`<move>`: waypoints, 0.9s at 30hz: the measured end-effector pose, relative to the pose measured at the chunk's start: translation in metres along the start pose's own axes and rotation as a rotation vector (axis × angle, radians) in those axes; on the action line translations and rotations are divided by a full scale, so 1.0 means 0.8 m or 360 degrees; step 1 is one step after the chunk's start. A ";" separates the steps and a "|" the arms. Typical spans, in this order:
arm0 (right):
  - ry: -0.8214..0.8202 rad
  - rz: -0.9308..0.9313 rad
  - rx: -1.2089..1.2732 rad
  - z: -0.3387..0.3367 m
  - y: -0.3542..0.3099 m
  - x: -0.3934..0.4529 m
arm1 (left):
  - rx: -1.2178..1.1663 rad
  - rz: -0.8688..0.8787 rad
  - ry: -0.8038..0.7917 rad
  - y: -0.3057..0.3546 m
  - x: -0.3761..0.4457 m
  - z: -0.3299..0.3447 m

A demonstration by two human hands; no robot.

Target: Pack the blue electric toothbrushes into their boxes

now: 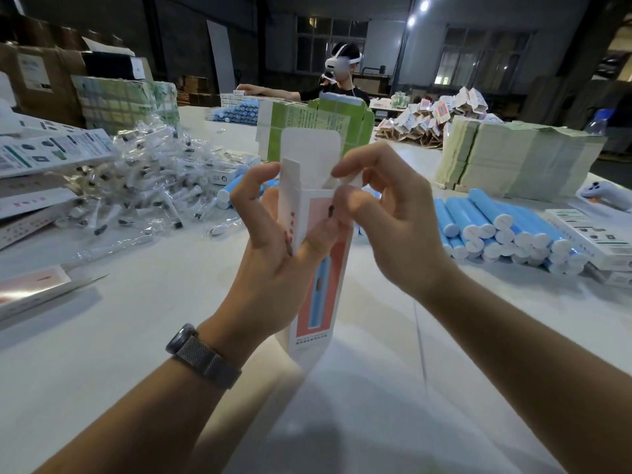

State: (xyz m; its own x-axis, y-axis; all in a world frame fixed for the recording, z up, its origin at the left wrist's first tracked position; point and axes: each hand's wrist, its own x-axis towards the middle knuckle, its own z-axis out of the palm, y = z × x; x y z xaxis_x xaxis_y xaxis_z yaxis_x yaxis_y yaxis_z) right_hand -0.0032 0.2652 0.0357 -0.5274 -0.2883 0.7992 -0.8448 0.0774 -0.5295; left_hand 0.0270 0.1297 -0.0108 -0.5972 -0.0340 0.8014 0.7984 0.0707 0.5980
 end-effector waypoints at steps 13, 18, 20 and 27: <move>0.0091 0.0009 0.0222 0.015 0.019 -0.017 | -0.0117 0.0074 -0.0015 -0.003 -0.006 -0.001; -0.0006 -0.0078 0.0187 0.021 0.020 -0.020 | -0.0176 0.0055 0.0055 0.000 -0.004 -0.004; -0.0029 -0.0109 0.0153 0.022 0.019 -0.020 | -0.0118 0.0055 0.0105 -0.001 -0.003 -0.005; -0.0072 -0.0022 0.0224 0.008 0.008 -0.007 | 0.0018 0.0031 0.0144 0.003 0.000 -0.004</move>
State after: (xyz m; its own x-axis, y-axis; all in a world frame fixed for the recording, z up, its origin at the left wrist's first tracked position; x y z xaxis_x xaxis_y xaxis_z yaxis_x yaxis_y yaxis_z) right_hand -0.0048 0.2609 0.0262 -0.5085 -0.3316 0.7946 -0.8291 -0.0606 -0.5558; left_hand 0.0290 0.1263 -0.0097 -0.5718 -0.1224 0.8112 0.8085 0.0833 0.5825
